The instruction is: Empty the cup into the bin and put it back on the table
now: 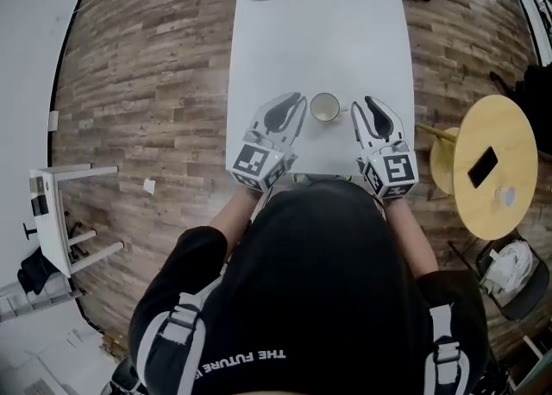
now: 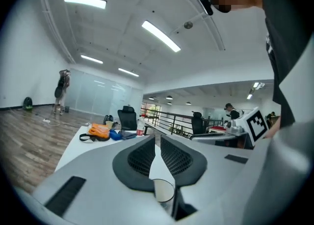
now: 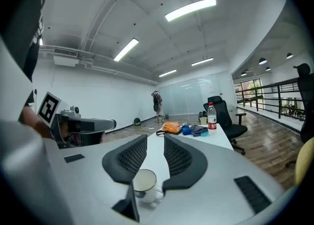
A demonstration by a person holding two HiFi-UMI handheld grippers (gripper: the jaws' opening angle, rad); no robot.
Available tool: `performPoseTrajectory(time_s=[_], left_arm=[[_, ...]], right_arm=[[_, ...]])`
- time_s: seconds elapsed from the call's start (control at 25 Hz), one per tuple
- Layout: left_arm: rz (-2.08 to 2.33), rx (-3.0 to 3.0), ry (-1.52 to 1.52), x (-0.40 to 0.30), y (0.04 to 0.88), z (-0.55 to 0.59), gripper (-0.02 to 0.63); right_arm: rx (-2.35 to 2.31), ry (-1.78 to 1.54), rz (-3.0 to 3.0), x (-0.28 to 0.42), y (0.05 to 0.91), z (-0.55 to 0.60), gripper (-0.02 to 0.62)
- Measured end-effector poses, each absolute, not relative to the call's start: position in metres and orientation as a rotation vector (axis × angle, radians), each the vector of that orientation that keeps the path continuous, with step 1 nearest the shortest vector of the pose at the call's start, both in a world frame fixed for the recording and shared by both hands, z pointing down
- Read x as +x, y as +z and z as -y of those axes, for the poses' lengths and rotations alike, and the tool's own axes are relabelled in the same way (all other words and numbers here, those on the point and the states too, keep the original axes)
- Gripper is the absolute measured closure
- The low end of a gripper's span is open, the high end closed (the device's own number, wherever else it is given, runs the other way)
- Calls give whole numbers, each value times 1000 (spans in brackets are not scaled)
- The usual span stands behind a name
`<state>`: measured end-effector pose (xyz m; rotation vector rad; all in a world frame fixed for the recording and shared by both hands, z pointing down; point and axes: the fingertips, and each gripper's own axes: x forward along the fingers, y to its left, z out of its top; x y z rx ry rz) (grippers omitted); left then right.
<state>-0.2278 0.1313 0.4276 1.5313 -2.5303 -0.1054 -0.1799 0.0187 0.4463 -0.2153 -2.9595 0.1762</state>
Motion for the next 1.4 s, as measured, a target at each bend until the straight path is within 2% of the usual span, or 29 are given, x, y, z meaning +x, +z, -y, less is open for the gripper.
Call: performPoseTrajectory(time_s=[0.04,0.08,0.12,1.4], left_arm=[[2546,1483,-125,-228,421,-131,562],[2556,1443,-131,-227,417,-131,575],[2563,1416,-127,-225,413,-130,584],[2501,1510,-125,-211,400,-105,585]], right_arm=[[-229,183,2967,-180,440,-23,497],[-244,192,2971,-179,436,-28,570],[-262,204,2970,-178,432,-33,578],[-286,129,2973,-185,412,-49,578]])
